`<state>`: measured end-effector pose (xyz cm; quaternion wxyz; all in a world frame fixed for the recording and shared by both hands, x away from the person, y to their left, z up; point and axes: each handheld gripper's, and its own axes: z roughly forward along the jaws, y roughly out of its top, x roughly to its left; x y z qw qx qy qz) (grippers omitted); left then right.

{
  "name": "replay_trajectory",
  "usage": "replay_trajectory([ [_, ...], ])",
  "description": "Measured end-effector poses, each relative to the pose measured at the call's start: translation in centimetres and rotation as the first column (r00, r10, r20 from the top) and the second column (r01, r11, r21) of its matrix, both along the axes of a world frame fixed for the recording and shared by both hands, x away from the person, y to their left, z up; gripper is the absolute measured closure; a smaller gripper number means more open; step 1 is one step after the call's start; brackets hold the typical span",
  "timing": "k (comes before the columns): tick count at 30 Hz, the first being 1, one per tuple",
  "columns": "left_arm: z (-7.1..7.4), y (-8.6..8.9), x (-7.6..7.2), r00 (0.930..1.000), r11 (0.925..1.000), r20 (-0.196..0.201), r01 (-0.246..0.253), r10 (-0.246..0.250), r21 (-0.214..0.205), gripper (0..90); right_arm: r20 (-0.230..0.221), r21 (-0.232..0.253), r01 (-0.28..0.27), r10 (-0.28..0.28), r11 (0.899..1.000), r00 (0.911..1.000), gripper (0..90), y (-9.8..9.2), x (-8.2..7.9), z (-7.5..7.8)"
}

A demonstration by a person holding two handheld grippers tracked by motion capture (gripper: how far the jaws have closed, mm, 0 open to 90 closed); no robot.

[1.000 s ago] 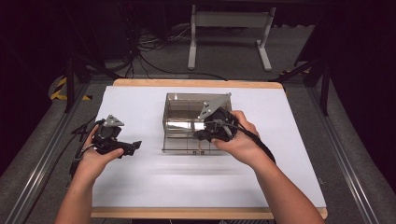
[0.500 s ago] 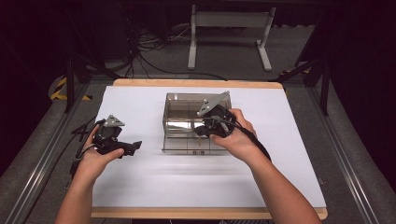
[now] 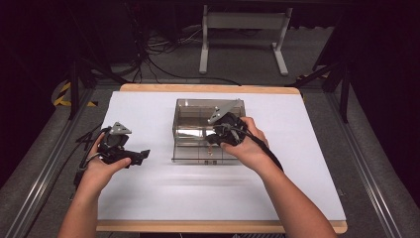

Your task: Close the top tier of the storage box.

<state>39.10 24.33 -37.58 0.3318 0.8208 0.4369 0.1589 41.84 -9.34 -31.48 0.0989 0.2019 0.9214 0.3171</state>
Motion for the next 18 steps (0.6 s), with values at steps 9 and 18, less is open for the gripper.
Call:
replay_trajectory([
  [9,0.0,0.0,0.0,1.0,1.0,0.002,-0.001,0.001,-0.002,4.6,-0.019,-0.029,-0.004,0.003,1.0,0.9998,90.0,0.1,0.3,-1.1],
  [18,0.0,0.0,0.0,1.0,1.0,0.006,-0.004,0.004,-0.005,4.6,-0.037,-0.061,-0.005,0.003,0.998,0.9993,90.0,0.4,0.4,-1.8],
])
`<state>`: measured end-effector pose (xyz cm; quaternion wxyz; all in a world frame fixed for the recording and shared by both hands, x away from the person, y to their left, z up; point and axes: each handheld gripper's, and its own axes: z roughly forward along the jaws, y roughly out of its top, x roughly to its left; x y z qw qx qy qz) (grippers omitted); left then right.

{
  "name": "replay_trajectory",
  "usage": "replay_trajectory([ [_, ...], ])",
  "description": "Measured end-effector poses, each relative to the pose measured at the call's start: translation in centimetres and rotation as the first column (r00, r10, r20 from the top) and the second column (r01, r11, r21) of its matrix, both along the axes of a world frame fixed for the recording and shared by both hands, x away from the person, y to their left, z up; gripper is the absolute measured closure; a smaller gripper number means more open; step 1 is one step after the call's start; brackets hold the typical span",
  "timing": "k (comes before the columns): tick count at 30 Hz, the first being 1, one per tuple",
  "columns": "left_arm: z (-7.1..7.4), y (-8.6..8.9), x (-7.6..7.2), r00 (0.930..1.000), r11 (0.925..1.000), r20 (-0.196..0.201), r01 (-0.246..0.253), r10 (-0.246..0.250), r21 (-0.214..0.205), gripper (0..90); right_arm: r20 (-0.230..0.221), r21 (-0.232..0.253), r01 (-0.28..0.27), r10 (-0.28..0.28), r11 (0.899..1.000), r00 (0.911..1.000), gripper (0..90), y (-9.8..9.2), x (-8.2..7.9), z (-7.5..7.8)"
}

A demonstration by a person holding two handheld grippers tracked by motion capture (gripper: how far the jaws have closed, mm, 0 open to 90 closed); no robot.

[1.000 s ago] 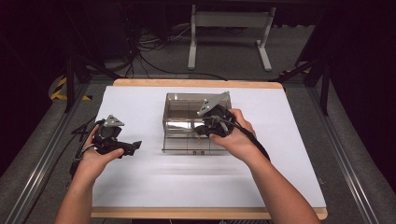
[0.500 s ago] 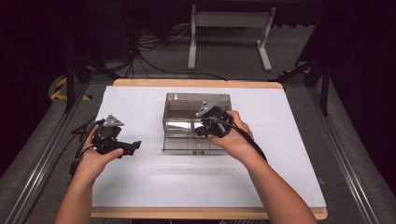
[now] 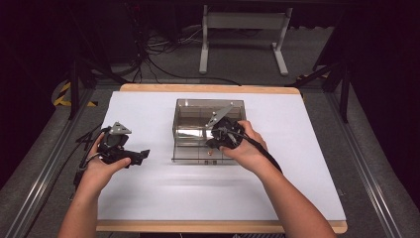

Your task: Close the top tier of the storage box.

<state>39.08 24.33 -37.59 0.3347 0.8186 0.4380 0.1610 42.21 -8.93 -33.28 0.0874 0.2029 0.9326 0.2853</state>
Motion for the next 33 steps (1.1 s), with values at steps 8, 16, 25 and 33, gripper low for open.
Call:
replay_trajectory([
  [8,0.0,0.1,0.0,1.0,1.0,0.003,0.001,-0.001,0.002,4.6,-0.023,-0.035,-0.01,0.009,0.999,0.9997,90.0,0.5,0.3,-1.0],
  [16,0.1,0.1,0.0,1.0,1.0,0.005,0.002,-0.002,0.004,4.6,0.001,-0.053,-0.013,0.013,0.998,0.9999,80.8,0.7,0.2,-1.4],
  [25,0.1,0.1,0.1,1.0,1.0,0.003,0.004,-0.004,0.005,4.6,0.024,-0.016,-0.015,0.016,1.0,0.9996,86.7,-0.1,-0.4,-0.5],
  [33,0.0,-0.1,0.1,1.0,1.0,-0.001,0.005,-0.005,0.005,4.6,0.035,0.065,-0.05,0.048,0.997,0.9982,90.0,-1.6,-2.0,0.3],
])
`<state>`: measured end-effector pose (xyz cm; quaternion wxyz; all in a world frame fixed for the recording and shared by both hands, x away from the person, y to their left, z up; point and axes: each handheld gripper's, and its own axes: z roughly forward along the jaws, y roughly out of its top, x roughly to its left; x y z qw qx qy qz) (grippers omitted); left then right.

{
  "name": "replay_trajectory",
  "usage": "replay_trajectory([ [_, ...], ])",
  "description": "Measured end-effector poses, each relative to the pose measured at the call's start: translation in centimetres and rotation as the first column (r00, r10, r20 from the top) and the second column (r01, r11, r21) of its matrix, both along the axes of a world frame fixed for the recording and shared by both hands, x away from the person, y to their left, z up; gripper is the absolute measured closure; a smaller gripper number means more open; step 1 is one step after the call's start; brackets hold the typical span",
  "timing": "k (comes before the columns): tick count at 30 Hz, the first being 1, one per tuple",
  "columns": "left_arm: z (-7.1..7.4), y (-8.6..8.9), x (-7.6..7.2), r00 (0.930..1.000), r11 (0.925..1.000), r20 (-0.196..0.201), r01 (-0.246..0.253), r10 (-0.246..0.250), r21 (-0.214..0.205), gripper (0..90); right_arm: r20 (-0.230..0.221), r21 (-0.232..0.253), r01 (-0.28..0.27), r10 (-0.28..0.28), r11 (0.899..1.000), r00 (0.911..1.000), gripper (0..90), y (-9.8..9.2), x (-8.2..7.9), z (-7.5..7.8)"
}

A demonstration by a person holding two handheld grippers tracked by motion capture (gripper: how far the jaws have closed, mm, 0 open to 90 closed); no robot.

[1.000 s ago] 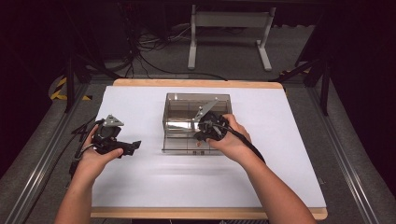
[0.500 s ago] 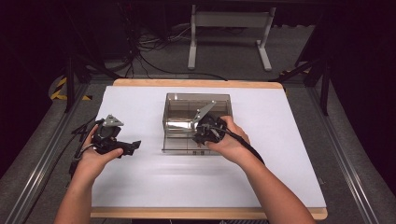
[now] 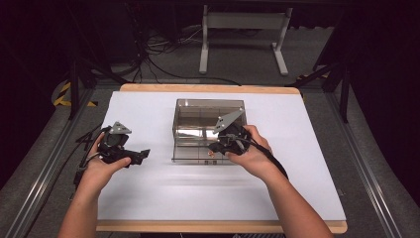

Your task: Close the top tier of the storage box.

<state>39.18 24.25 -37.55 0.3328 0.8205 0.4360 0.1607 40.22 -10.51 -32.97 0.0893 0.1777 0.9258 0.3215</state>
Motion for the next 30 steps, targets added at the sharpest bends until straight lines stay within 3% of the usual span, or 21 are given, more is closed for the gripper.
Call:
replay_trajectory([
  [14,0.1,0.3,0.1,1.0,1.0,0.002,-0.005,0.005,-0.005,4.6,-0.017,0.07,-0.021,0.022,0.997,0.9996,90.0,-3.0,-1.9,0.3],
  [30,0.1,0.3,0.1,1.0,1.0,0.001,0.0,0.0,-0.007,4.5,-0.038,0.032,-0.065,0.066,0.997,0.9971,90.0,-3.6,-3.1,0.6],
])
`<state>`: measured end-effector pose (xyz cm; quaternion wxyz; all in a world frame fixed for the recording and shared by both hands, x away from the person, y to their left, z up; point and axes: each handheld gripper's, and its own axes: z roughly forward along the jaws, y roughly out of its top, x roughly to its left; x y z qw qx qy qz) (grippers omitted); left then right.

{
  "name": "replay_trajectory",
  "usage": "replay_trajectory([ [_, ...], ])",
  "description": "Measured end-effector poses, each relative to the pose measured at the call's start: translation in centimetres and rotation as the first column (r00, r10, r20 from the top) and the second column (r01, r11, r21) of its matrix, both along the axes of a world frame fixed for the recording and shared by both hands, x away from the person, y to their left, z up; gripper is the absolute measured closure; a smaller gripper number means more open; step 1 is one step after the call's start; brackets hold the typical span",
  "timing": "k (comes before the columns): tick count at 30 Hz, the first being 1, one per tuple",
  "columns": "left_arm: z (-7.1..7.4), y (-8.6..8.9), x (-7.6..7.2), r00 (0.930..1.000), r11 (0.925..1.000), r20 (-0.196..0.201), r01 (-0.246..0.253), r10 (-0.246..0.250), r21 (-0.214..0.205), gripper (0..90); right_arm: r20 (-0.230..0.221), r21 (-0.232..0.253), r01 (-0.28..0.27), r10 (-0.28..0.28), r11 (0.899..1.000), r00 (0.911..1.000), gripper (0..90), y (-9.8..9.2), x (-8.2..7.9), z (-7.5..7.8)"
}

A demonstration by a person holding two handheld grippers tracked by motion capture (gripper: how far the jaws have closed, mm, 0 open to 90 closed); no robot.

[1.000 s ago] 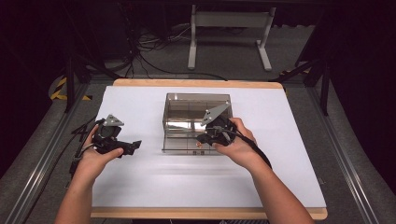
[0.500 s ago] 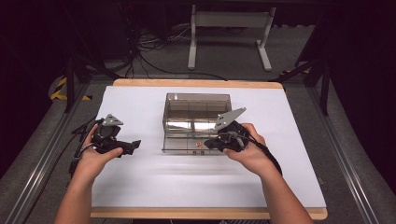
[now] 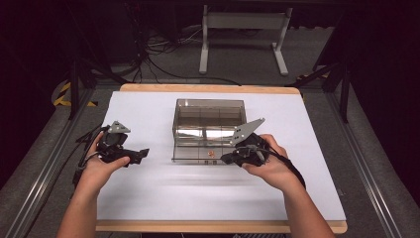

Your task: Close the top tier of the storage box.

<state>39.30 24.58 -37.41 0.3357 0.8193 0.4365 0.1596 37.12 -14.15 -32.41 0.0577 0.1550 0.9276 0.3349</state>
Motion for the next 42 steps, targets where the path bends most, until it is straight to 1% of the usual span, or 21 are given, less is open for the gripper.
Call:
replay_trajectory([
  [2,0.0,0.0,0.0,1.0,1.0,0.001,0.002,-0.002,0.0,4.6,0.0,-0.022,-0.016,0.016,1.0,0.9999,90.0,0.0,-0.1,-0.1],
  [6,0.0,-0.1,0.1,1.0,1.0,-0.002,0.004,-0.004,0.004,4.5,-0.019,-0.061,-0.051,0.05,0.997,0.9986,90.0,0.2,-0.4,-0.4],
  [7,0.0,-0.1,0.1,1.0,1.0,-0.001,0.005,-0.005,-0.001,4.5,-0.024,-0.069,-0.059,0.057,0.996,0.9981,90.0,0.3,-0.5,-0.5],
  [14,0.1,-0.2,0.1,1.0,1.0,-0.001,0.004,-0.004,-0.004,4.5,-0.048,-0.123,-0.106,0.101,0.987,0.9937,90.0,0.4,-0.7,-1.1],
  [16,0.1,-0.1,0.1,1.0,1.0,0.005,0.007,-0.007,-0.002,4.5,-0.054,-0.13,-0.114,0.108,0.985,0.9927,90.0,0.5,-0.6,-1.2],
  [20,0.1,0.0,0.1,1.0,1.0,0.0,0.01,-0.01,-0.001,4.5,-0.077,-0.168,-0.129,0.117,0.977,0.9901,90.0,0.6,-0.6,-1.8],
  [22,0.1,0.0,0.1,1.0,1.0,-0.001,0.005,-0.005,-0.005,4.5,-0.084,-0.186,-0.134,0.12,0.973,0.9892,90.0,0.7,-0.5,-2.0],
  [24,0.1,0.0,0.1,1.0,1.0,0.001,0.006,-0.006,-0.003,4.5,-0.09,-0.19,-0.137,0.122,0.972,0.9885,90.0,0.7,-0.5,-2.1],
  [25,0.1,0.0,0.0,1.0,1.0,0.001,0.007,-0.007,-0.003,4.5,-0.1,-0.202,-0.129,0.111,0.971,0.9888,90.0,0.8,-0.5,-2.2],
  [29,0.1,0.0,0.0,1.0,1.0,0.0,0.008,-0.008,-0.003,4.6,-0.116,-0.226,-0.133,0.109,0.965,0.9872,90.0,0.8,-0.3,-2.6],
  [31,0.1,0.0,0.0,0.9999,0.9999,-0.009,0.011,-0.011,0.001,4.5,-0.117,-0.244,-0.128,0.102,0.961,0.9879,90.0,0.8,-0.1,-2.9],
  [33,0.0,0.0,-0.1,0.9999,1.0,-0.01,0.01,-0.01,-0.001,4.5,-0.123,-0.253,-0.126,0.097,0.959,0.9876,90.0,0.8,0.1,-3.1],
  [35,-0.1,0.1,-0.1,0.9999,0.9999,-0.011,0.011,-0.011,0.006,4.6,-0.125,-0.263,-0.124,0.094,0.957,0.9877,90.0,0.9,0.2,-3.2],
  [37,-0.2,0.1,-0.2,0.9998,0.9997,-0.012,0.017,-0.017,0.015,4.6,-0.124,-0.278,-0.124,0.093,0.953,0.9879,90.0,0.9,0.3,-3.4],
  [38,-0.2,0.1,-0.3,0.9998,0.9999,-0.016,0.013,-0.013,0.011,4.5,-0.121,-0.282,-0.124,0.093,0.951,0.9882,90.0,1.0,0.4,-3.4],
  [39,-0.2,0.1,-0.4,0.9998,0.9999,-0.016,0.01,-0.01,0.009,4.5,-0.127,-0.292,-0.119,0.085,0.949,0.9883,90.0,1.0,0.4,-3.5],
  [41,-0.2,0.2,-0.4,0.9997,0.9997,-0.015,0.02,-0.02,0.017,4.5,-0.121,-0.308,-0.113,0.079,0.945,0.9896,90.0,1.1,0.5,-3.6],
  [42,-0.3,0.2,-0.5,0.9997,0.9997,-0.018,0.016,-0.015,0.02,4.5,-0.121,-0.317,-0.109,0.073,0.942,0.9899,90.0,1.2,0.5,-3.7],
])
